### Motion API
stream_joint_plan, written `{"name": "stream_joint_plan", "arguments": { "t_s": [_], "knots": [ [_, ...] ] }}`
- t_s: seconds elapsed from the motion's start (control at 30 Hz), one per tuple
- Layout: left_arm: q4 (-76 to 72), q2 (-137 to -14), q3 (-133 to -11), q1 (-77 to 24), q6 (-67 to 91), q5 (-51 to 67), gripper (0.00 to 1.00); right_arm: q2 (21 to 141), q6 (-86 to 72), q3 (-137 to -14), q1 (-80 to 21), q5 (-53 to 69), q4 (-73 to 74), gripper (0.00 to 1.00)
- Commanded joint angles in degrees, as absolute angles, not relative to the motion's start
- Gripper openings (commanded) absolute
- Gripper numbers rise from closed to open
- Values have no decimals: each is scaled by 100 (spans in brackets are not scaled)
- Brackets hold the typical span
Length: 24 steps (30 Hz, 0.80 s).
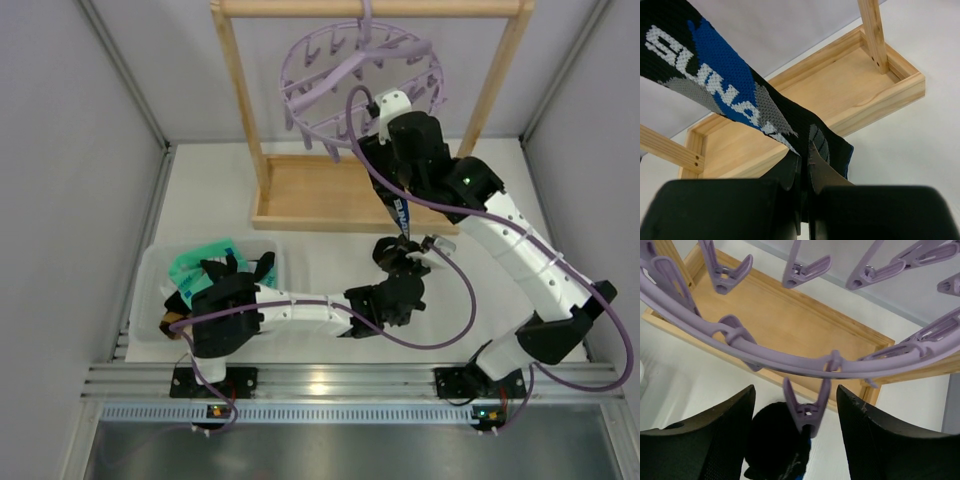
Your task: Remove the socks clipped to the hanger
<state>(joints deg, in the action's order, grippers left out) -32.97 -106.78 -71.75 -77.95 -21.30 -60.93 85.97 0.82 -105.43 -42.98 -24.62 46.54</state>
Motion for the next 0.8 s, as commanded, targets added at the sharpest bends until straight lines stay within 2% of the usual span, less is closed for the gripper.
{"name": "stream_joint_plan", "arguments": {
  "t_s": [0.0,0.2,0.4,0.47,0.5,0.6,0.77],
  "knots": [
    [-3305,-10811,-7392,-7919,-2232,-5994,0,8613,97,-10670,-4561,-2812,4298,63],
    [-3305,-10811,-7383,-7954,-2241,-5994,0,8780,149,-10749,-4570,-3023,4192,60],
    [-3305,-10811,-7357,-7972,-2224,-6003,0,8754,149,-10714,-4570,-3225,4070,52],
    [-3305,-10811,-7330,-7972,-2197,-5977,0,8702,132,-10688,-4562,-3243,4034,46],
    [-3305,-10811,-7321,-7972,-2189,-5959,0,8692,123,-10679,-4570,-3243,4025,38],
    [-3296,-10776,-7181,-7972,-2040,-5845,0,8614,97,-10609,-4570,-3199,3964,25],
    [-3296,-10574,-6672,-7963,-1574,-5722,0,8517,44,-10494,-4553,-3155,3894,18]
  ]
}}
